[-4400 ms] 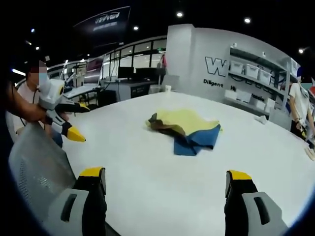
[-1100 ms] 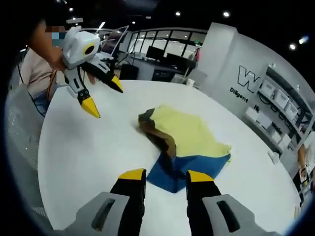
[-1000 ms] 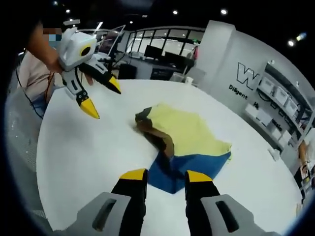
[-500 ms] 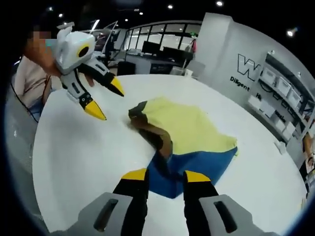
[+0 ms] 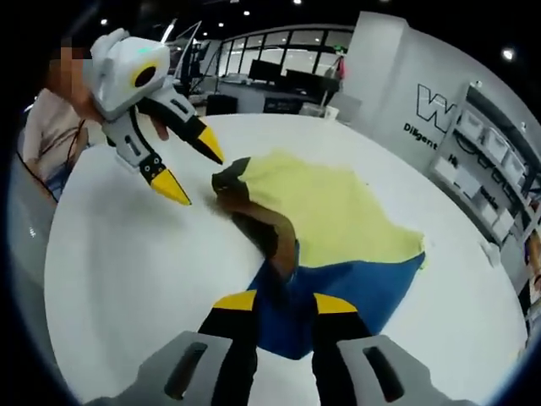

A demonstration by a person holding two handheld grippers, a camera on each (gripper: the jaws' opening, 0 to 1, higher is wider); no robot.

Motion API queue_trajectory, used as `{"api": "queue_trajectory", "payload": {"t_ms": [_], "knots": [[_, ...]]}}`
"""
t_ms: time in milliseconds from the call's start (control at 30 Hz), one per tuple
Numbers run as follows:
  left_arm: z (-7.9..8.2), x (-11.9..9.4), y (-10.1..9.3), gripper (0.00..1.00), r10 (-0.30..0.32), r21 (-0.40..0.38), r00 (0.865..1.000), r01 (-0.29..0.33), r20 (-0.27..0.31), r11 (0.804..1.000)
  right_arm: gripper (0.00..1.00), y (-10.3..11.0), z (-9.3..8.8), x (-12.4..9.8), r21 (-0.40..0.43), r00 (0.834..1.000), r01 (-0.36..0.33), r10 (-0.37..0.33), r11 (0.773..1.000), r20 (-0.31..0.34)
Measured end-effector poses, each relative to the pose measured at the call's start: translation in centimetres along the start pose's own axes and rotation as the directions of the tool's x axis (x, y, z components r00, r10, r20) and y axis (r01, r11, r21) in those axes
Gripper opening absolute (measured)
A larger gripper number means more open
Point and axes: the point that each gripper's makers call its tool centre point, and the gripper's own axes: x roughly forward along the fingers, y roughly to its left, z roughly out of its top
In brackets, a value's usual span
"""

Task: Fold the garment on the visible template until the final outline fits inside the template.

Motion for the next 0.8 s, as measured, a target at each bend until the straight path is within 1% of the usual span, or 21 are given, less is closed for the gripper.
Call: {"api": "queue_trajectory", "payload": {"t_ms": [133,233,333,433,467,533,567,600,633,667,733,800], "knots": [[0.1,0.7,0.4,0.36,0.001,-0.006,1.000,-0.001,-0.003,1.000,0.13,0.0,-0.3,0.8,-0.018,1.000,-0.006,0.006,1.000,-0.025],[0.3,1.1,0.6,0.35,0.002,-0.010,1.000,-0.002,0.002,1.000,0.10,0.0,-0.1,1.1,-0.017,1.000,-0.012,0.012,1.000,-0.021],[0.2,1.7,0.8,0.33,0.004,-0.019,1.000,-0.004,-0.005,1.000,0.08,-0.2,-0.3,1.4,-0.022,0.999,-0.016,0.015,1.000,-0.031],[-0.1,2.2,1.1,0.32,0.003,-0.046,1.000,-0.004,-0.009,0.999,0.04,-0.5,-0.4,1.9,-0.010,0.999,-0.021,0.020,1.000,-0.041],[-0.2,2.3,1.1,0.31,0.002,-0.051,1.000,-0.002,-0.013,0.999,0.01,-0.4,-0.4,1.9,0.009,0.999,-0.029,0.029,1.000,-0.046],[-0.4,2.5,1.3,0.28,-0.002,-0.059,1.000,0.001,-0.017,0.998,0.00,0.0,-0.7,2.0,0.038,0.996,-0.054,0.057,0.998,-0.074],[-0.5,2.5,1.4,0.26,-0.001,-0.062,1.000,0.000,-0.017,0.998,0.00,0.0,-0.7,2.0,0.062,0.995,-0.053,0.058,0.997,-0.079],[-0.6,2.5,1.5,0.23,0.002,-0.068,1.000,-0.003,-0.018,0.998,0.00,0.2,-0.7,2.1,0.081,0.994,-0.067,0.074,0.994,-0.081],[-0.7,2.5,1.7,0.20,0.005,-0.074,1.000,-0.006,-0.021,0.997,0.00,0.1,-0.5,2.1,0.071,0.995,-0.063,0.069,0.995,-0.076],[-0.9,2.4,1.9,0.18,0.006,-0.084,1.000,-0.008,-0.028,0.996,0.00,0.1,-0.7,2.1,0.076,0.994,-0.064,0.071,0.995,-0.085],[-1.2,2.3,1.8,0.15,-0.004,-0.129,0.999,0.000,-0.033,0.992,0.00,0.2,-1.0,2.0,0.098,0.991,-0.069,0.080,0.993,-0.105],[-1.4,2.0,1.8,0.08,-0.002,-0.115,0.999,-0.003,-0.046,0.993,0.00,0.3,-1.0,2.0,0.101,0.991,-0.071,0.082,0.992,-0.106]]}}
